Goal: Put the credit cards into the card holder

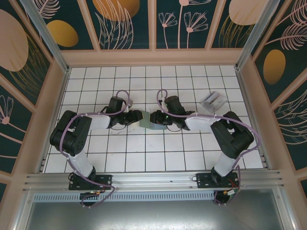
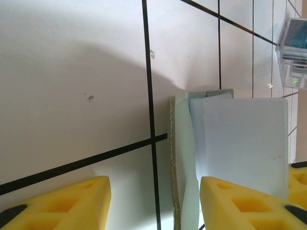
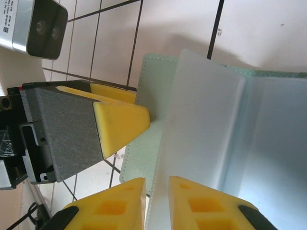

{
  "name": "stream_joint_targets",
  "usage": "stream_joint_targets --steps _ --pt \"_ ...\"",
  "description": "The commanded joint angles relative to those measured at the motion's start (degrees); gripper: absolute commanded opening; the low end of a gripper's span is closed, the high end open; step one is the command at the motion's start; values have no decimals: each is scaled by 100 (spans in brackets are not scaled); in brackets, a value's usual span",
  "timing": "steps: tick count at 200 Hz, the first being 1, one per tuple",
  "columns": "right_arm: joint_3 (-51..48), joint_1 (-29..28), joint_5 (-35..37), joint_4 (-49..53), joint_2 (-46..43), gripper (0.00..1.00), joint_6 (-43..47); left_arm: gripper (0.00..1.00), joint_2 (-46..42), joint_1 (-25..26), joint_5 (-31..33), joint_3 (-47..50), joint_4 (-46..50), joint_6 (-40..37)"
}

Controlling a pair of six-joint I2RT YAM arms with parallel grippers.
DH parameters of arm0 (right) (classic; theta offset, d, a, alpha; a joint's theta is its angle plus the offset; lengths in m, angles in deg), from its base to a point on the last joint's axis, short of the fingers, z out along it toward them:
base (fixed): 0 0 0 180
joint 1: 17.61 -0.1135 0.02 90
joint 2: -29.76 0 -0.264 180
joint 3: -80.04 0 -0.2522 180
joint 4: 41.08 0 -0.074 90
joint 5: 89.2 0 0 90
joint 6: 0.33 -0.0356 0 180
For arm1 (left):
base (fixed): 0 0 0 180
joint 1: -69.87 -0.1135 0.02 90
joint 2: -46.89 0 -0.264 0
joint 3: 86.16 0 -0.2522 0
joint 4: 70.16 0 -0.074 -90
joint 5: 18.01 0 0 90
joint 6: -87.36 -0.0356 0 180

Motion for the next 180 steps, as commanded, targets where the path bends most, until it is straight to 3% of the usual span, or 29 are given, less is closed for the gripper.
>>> stream_joint_targets --steps 1,51,75,128,180 --pt "-107 28 -260 -347 -50 22 -148 53 -61 -29 -82 -119 -119 51" --pt "-141 33 -367 -549 126 22 -306 53 -25 -31 -134 -110 -131 42" --pt "-222 33 -430 -755 204 28 -386 53 -25 -31 -143 -110 -144 51" --pt "-350 42 -454 -1044 449 25 -597 56 -61 -34 -89 -144 -111 33" --pt "-324 42 31 -563 72 24 -279 56 -51 -30 -5 -163 -28 1"
